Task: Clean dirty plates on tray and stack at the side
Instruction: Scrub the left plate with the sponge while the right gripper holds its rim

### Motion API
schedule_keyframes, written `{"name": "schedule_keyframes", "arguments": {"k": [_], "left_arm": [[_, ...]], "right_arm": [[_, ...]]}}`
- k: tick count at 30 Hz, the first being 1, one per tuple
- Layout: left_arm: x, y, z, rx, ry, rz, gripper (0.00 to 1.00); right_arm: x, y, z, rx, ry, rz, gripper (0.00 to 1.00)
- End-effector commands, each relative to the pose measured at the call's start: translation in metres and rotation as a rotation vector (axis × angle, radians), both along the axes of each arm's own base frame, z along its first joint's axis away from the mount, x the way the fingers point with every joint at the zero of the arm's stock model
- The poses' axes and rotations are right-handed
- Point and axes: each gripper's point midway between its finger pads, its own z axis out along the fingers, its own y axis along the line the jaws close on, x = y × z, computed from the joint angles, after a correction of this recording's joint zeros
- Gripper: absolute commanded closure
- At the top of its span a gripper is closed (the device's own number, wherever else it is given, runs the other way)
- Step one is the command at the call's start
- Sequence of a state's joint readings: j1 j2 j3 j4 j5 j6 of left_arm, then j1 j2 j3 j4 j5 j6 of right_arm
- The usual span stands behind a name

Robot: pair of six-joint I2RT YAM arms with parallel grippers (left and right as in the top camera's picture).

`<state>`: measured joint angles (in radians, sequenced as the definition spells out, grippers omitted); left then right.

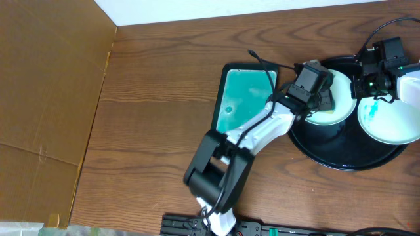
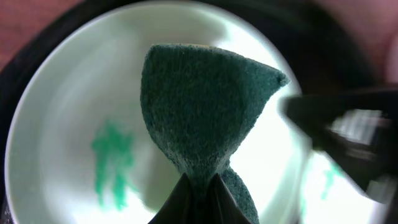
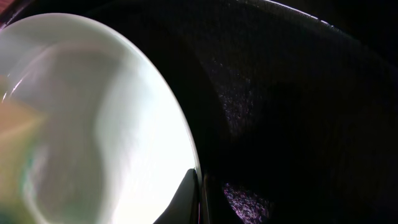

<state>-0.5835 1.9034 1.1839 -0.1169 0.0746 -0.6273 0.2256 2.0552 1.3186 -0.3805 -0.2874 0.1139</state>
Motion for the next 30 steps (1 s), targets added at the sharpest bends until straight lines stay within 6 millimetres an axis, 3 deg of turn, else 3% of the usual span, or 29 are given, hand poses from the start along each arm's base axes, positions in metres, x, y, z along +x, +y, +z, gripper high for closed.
{"name": "schedule_keyframes", "arguments": {"k": [1, 7, 10, 15, 18, 20, 26, 30], "left_arm": [[0.006, 0.015, -0.030, 0.071, 0.024, 0.066, 0.93], [0.014, 0.064, -0.050, 0.284, 0.006, 0.170, 0.93], [0.020, 0.092, -0.046, 0.392, -0.018, 0.183, 0.93], [0.033, 0.109, -0.022, 0.393, -0.063, 0.199, 0.93], [0.039, 0.100, -0.001, 0.323, -0.101, 0.188, 0.93], [0.040, 0.079, 0.009, 0.222, -0.109, 0.133, 0.93], [0.022, 0.007, 0.020, -0.123, -0.034, -0.078, 0.93], [0.010, -0.014, 0.016, -0.153, -0.012, -0.141, 0.93]], "right_arm": [[-0.006, 0.001, -0.018, -0.026, 0.037, 0.006, 0.99], [-0.006, 0.001, -0.018, -0.027, 0.038, 0.006, 0.99], [-0.006, 0.001, -0.018, -0.027, 0.037, 0.007, 0.99], [-0.007, 0.001, -0.019, -0.027, 0.040, 0.007, 0.99], [-0.007, 0.001, -0.019, -0.027, 0.040, 0.007, 0.99], [-0.007, 0.001, -0.019, -0.027, 0.041, 0.007, 0.99], [-0.007, 0.001, -0.019, -0.028, 0.042, 0.006, 0.99], [-0.007, 0.001, -0.019, -0.027, 0.040, 0.007, 0.99]]}}
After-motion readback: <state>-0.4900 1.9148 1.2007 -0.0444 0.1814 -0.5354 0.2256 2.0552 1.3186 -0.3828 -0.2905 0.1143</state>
